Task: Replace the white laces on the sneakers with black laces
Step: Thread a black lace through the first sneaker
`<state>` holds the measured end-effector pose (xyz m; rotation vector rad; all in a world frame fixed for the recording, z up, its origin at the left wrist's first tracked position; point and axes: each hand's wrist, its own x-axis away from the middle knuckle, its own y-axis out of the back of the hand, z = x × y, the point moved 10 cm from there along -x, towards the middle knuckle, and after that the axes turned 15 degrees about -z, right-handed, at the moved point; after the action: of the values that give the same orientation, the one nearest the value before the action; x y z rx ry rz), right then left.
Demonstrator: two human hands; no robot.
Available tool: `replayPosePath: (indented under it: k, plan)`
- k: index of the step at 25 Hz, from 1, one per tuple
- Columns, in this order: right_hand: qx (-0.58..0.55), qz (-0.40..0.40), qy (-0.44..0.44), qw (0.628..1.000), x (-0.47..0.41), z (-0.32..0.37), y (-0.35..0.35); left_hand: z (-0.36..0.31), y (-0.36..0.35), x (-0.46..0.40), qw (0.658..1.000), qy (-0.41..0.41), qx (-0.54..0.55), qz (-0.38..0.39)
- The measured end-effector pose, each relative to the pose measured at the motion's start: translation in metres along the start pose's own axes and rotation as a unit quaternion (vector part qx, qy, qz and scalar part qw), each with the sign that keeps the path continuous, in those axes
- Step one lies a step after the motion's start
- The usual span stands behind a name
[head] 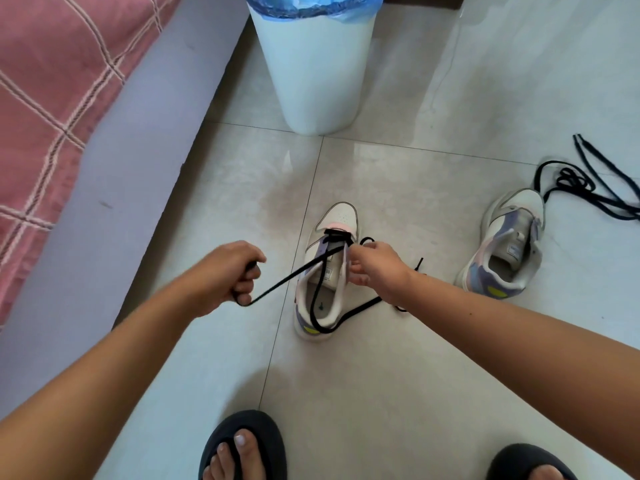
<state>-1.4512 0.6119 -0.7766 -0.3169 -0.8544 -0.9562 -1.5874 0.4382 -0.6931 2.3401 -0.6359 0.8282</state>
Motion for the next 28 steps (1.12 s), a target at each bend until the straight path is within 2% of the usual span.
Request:
replayPosePath:
  k: [2,3,5,7,9,11,13,16,18,20,21,23,26,28]
  plan:
    - [-0.037,-0.056,-0.033,0.997,-0.013,-0.004,0.013,-0.003,-0.021,-0.003,0.982,-0.065,-0.177,-0.027]
    - [-0.050,-0.093,-0.042,0.994,-0.019,-0.005,0.021,-0.012,-0.035,-0.003,0.960,-0.129,-0.245,-0.030]
    - [-0.089,-0.128,-0.059,0.986,-0.030,-0.005,0.032,-0.038,-0.069,0.003,0.896,-0.268,-0.353,-0.033]
    - [-0.150,-0.110,-0.081,0.979,-0.034,0.000,0.029,-0.052,-0.101,0.004,0.829,-0.349,-0.435,-0.029]
    - [-0.218,-0.080,-0.094,0.968,-0.035,0.013,0.026,-0.051,-0.119,-0.007,0.782,-0.368,-0.502,-0.029]
    - [-0.281,-0.060,-0.083,0.954,-0.039,0.035,0.032,-0.043,-0.125,-0.018,0.765,-0.364,-0.530,-0.033]
    - [-0.314,-0.039,-0.046,0.948,-0.042,0.058,0.050,-0.038,-0.124,-0.024,0.766,-0.369,-0.525,-0.044]
    - [-0.271,-0.048,0.009,0.961,-0.047,0.074,0.086,-0.035,-0.120,-0.024,0.756,-0.387,-0.523,-0.077]
    - [-0.194,-0.050,0.042,0.979,-0.048,0.076,0.101,-0.035,-0.118,-0.022,0.743,-0.400,-0.527,-0.099]
    - [-0.058,-0.042,0.078,0.994,-0.046,0.075,0.101,-0.035,-0.115,-0.019,0.753,-0.403,-0.508,-0.111]
    - [0.012,-0.038,0.096,0.995,-0.044,0.074,0.100,-0.035,-0.113,-0.019,0.771,-0.399,-0.483,-0.112]
    - [0.102,-0.023,0.121,0.987,-0.041,0.074,0.095,-0.033,-0.108,-0.022,0.830,-0.369,-0.406,-0.098]
    - [0.251,0.014,0.141,0.958,-0.036,0.069,0.086,-0.024,-0.100,-0.032,0.930,-0.265,-0.249,-0.056]
    - [0.316,0.033,0.163,0.934,-0.032,0.067,0.082,-0.018,-0.095,-0.034,0.952,-0.218,-0.213,-0.039]
